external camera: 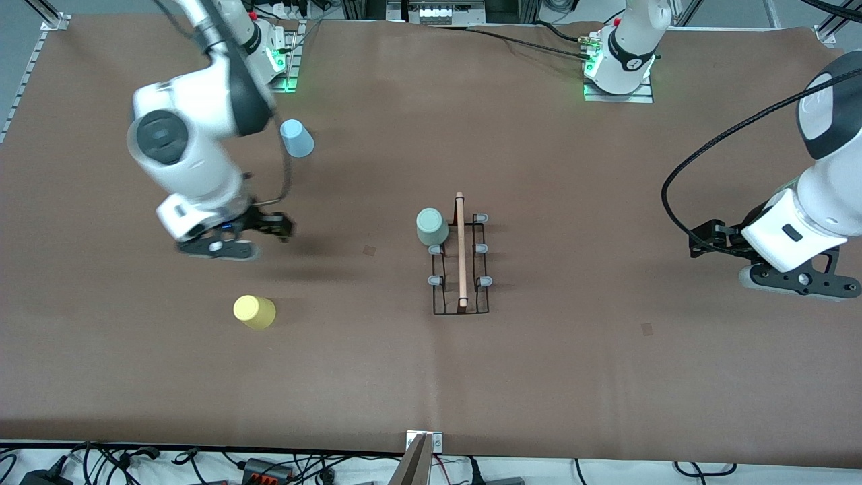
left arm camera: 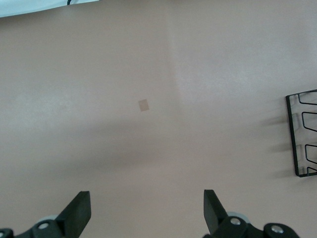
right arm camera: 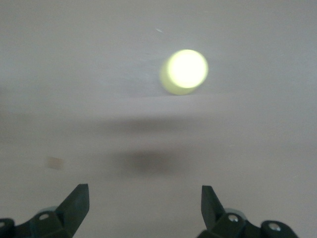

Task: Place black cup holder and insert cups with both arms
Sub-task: 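Release the teal cup and move the right gripper toward the yellow cup, then grasp the yellow cup with the right gripper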

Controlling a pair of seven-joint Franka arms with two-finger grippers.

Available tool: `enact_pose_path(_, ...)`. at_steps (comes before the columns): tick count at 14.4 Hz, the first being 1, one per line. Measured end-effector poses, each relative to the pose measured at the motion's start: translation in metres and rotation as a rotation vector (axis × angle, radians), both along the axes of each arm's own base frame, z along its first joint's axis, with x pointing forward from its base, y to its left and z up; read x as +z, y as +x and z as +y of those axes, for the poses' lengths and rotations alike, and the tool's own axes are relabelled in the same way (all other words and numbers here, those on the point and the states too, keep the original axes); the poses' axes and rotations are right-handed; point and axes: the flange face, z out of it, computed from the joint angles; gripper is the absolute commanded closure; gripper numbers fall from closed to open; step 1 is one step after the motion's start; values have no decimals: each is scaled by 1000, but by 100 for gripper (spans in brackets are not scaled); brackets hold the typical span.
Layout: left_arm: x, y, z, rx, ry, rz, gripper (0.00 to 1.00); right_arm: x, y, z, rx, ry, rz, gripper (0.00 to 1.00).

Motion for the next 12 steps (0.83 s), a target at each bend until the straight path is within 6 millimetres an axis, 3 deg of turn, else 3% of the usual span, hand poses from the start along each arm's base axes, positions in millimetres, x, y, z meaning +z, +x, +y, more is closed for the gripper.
enact_pose_path(2, 0, 0, 12, 14, -1, 1, 0, -19, 6, -35, 49, 3, 11, 0)
enact_pose_path(5, 1, -3, 16, -11, 0, 9, 0, -54, 24, -60, 98, 26, -33, 0)
enact_pose_path(9, 4, -8, 14, -22, 2, 14, 0, -104, 46, -54, 127, 71, -168, 0)
enact_pose_path(12, 5, -9, 19, -16, 2, 15, 0, -128, 59, -50, 160, 68, -221, 0)
